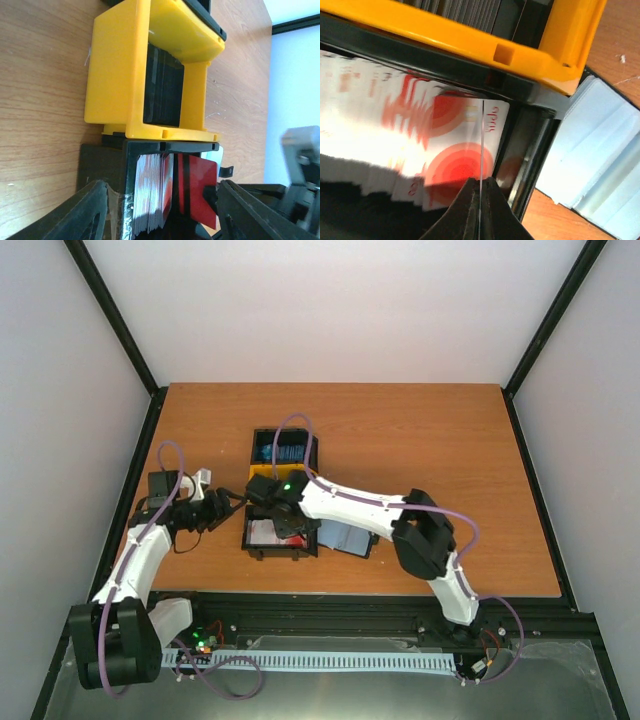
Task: Put the credit cards into the card holder
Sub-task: Pick up the credit card from the storage box.
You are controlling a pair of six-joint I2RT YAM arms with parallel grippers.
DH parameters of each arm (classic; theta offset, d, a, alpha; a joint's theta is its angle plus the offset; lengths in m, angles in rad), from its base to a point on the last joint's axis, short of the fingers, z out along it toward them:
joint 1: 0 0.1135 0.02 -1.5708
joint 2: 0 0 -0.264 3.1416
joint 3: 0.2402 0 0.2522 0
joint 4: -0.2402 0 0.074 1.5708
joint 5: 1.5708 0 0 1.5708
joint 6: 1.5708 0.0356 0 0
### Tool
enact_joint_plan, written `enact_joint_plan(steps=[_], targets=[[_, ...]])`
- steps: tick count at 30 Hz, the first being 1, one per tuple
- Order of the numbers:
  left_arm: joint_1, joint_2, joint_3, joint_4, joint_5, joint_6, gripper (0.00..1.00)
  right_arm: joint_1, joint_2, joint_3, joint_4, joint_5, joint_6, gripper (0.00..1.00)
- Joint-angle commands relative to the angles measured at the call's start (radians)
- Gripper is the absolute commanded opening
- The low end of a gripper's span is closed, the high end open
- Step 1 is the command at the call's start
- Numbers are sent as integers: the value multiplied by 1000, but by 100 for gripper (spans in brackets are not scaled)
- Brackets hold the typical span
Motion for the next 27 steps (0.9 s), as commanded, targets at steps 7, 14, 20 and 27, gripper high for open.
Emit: enact_joint_plan(steps=[7, 14, 20, 27], targets=[[-18, -29, 114, 41, 46, 24, 62, -98, -457, -360, 374, -119, -41, 3], [-252, 137, 274, 124, -56, -25, 59, -275, -697, -615, 491, -115, -18, 3], [-551, 477, 608, -33, -489, -13, 59, -417, -836, -775, 505, -84, 24, 3], [-713, 763, 803, -163, -750, -82, 52, -552, -974, -913, 471, -34, 40, 3]])
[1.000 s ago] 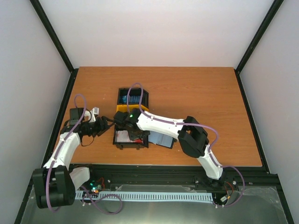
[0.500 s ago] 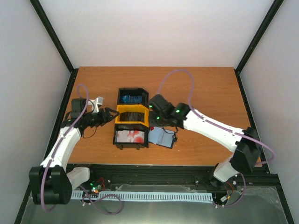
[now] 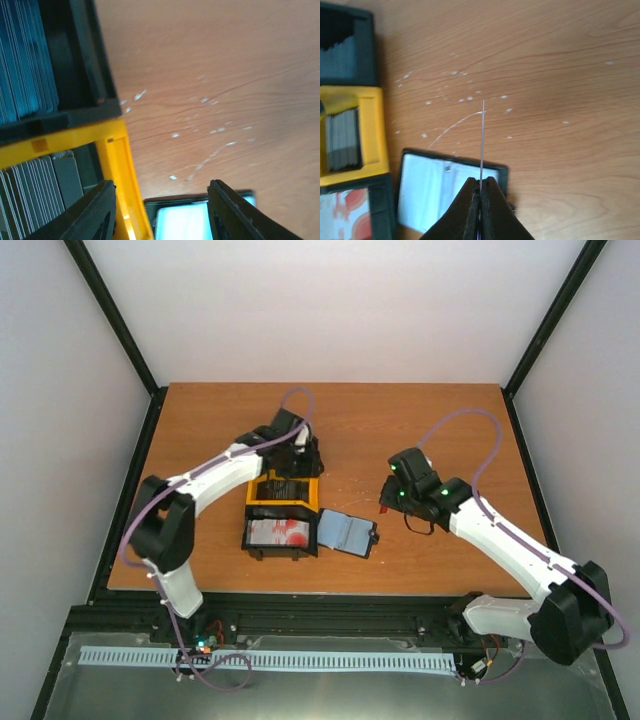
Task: Put the credit cards into the card holder
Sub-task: Pick up the credit card from the storage box, then move the storage box to the center of the board.
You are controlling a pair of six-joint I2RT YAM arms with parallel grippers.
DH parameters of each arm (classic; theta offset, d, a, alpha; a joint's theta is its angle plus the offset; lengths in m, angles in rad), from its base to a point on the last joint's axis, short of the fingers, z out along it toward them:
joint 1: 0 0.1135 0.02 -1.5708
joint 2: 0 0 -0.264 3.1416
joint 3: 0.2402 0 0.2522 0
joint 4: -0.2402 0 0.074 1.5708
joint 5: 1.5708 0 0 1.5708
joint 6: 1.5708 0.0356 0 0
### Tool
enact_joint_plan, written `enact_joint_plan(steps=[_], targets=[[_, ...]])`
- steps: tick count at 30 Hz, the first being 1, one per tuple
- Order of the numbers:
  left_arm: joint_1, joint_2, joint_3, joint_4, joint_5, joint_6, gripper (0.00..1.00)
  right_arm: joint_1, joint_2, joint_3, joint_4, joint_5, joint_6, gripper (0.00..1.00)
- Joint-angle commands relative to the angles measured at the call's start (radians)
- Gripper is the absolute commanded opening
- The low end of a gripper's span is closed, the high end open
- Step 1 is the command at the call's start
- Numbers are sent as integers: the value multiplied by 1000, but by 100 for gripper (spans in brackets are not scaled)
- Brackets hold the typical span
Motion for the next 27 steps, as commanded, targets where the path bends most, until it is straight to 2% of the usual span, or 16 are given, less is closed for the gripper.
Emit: enact_joint_plan(steps=[1, 4, 9, 19, 27], targets=[[-69, 109, 77, -147, -234, -63, 52, -64, -79, -58, -13, 59, 14, 3], [-104, 178, 137, -206, -313, -102, 57, -82, -102, -74, -37, 73, 3, 3], [-111, 263, 175, -187, -305, -118, 57, -91, -124, -92, -60, 76, -10, 3], [-110, 335, 194, -230, -393, -127, 47, -96, -119, -89, -53, 67, -41, 3], [-74, 268, 112, -202, -442, -81, 41, -97, -106, -90, -20, 23, -55, 3]])
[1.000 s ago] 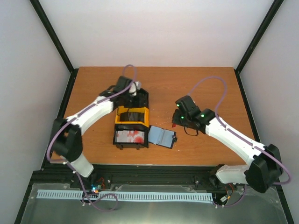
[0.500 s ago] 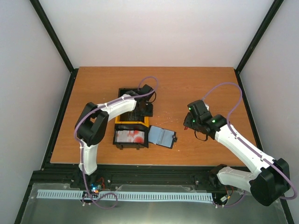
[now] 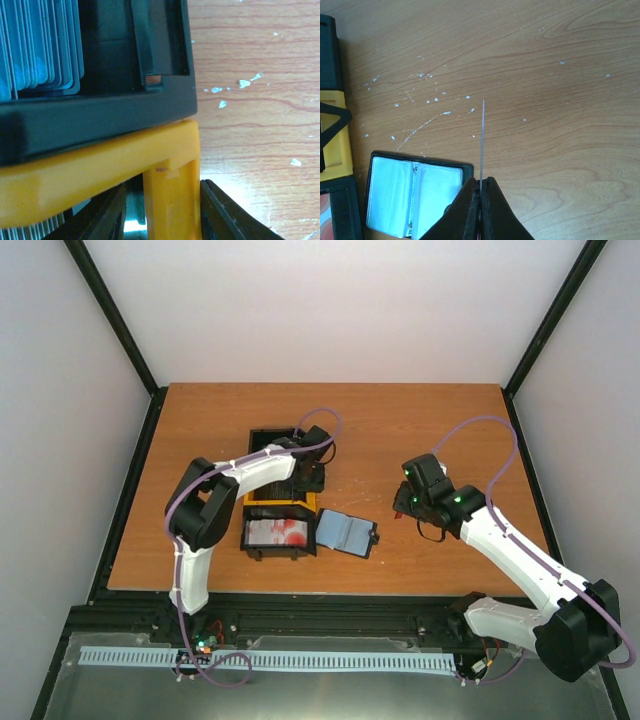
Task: Put the credit cards into the card holder
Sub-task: Move the storage box to the center of the board.
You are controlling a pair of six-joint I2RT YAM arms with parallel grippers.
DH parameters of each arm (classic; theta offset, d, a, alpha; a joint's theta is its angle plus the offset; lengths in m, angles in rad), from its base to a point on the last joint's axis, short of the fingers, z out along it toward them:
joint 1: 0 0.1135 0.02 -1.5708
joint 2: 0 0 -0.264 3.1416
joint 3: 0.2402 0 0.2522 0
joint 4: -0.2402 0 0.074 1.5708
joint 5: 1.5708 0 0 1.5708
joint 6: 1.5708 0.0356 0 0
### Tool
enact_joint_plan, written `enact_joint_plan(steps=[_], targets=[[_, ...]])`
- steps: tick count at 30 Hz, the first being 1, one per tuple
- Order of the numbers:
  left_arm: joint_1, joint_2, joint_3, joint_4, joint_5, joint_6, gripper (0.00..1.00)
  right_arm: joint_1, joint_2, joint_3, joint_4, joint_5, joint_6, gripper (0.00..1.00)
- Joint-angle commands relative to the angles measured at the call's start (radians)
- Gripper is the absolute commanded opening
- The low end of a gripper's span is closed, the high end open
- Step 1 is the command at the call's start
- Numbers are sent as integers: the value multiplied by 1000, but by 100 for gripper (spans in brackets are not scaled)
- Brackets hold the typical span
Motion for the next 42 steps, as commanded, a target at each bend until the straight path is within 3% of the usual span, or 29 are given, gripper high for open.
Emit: enact_joint_plan(steps=[1, 14, 23, 29, 33, 37, 42], targets=[[35, -67, -66, -12, -69, 44, 41, -8, 5, -10, 45, -34, -24, 3], [82, -273, -291, 128, 22, 177, 42, -8, 30, -108, 305, -324, -68, 3], [64, -464, -308, 207, 336, 159, 58, -9, 5, -214, 399, -395, -66, 3], [-8, -542, -373, 322, 532, 174, 59, -7, 59, -247, 461, -516, -87, 3], [-22, -493, -435, 396, 686, 153, 53, 3, 127, -247, 479, -533, -49, 3], [-53, -411, -439, 390, 689, 165, 47, 21, 180, -253, 488, -527, -23, 3], [-85, -349, -428, 323, 530, 144, 47, 48, 225, -245, 490, -506, -6, 3]])
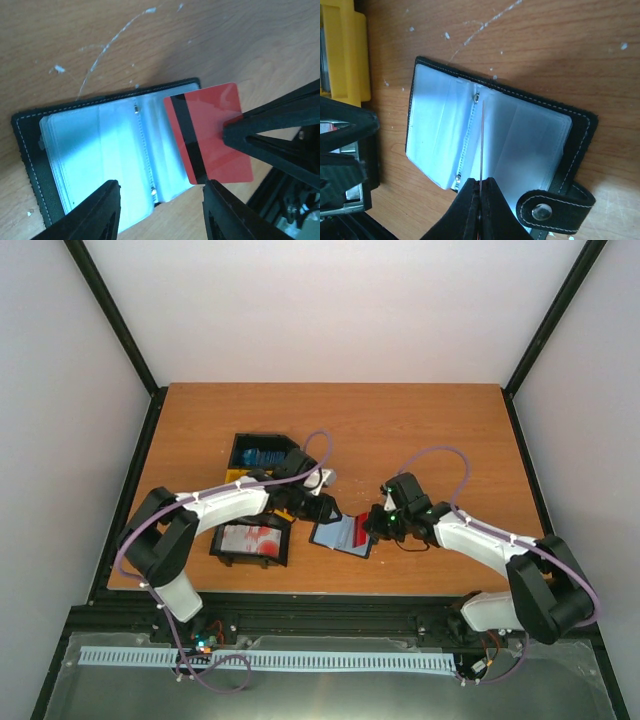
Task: Put the credit cards into the card holder
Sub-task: Move the storage box to the center of the board, then insert the credit card into the card holder.
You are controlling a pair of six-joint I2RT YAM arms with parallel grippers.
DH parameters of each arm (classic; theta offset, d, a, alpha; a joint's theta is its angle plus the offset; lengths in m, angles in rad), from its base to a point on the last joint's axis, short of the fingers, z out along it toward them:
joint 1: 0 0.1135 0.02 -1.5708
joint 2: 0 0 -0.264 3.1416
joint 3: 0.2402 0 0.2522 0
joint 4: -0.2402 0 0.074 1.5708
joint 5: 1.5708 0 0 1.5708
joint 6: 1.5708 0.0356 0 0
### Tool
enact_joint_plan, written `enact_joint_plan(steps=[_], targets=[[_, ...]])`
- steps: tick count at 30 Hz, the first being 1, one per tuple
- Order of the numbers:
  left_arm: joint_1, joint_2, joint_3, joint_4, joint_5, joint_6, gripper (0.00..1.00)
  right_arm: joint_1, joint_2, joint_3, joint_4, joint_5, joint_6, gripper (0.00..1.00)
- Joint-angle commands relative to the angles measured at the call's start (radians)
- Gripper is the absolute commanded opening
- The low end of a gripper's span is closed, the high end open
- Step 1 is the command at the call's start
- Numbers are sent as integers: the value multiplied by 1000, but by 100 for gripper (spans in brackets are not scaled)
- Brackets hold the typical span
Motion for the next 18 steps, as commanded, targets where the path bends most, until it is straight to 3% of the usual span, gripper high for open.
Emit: enact_joint_plan(steps=[1, 5, 13, 18], targets=[[-31, 33, 15, -45, -115, -16, 48, 37, 44, 29, -9, 42, 27, 3], [-45, 58, -5, -97, -226, -41, 48, 102, 99, 103, -96, 124, 74, 3], [-48, 95, -45, -124, -246, -93, 38, 185, 183, 191, -210, 261, 164, 3], [-50, 99, -76, -122, -244, -104, 35, 197, 164, 253, -398, 432, 199, 3]])
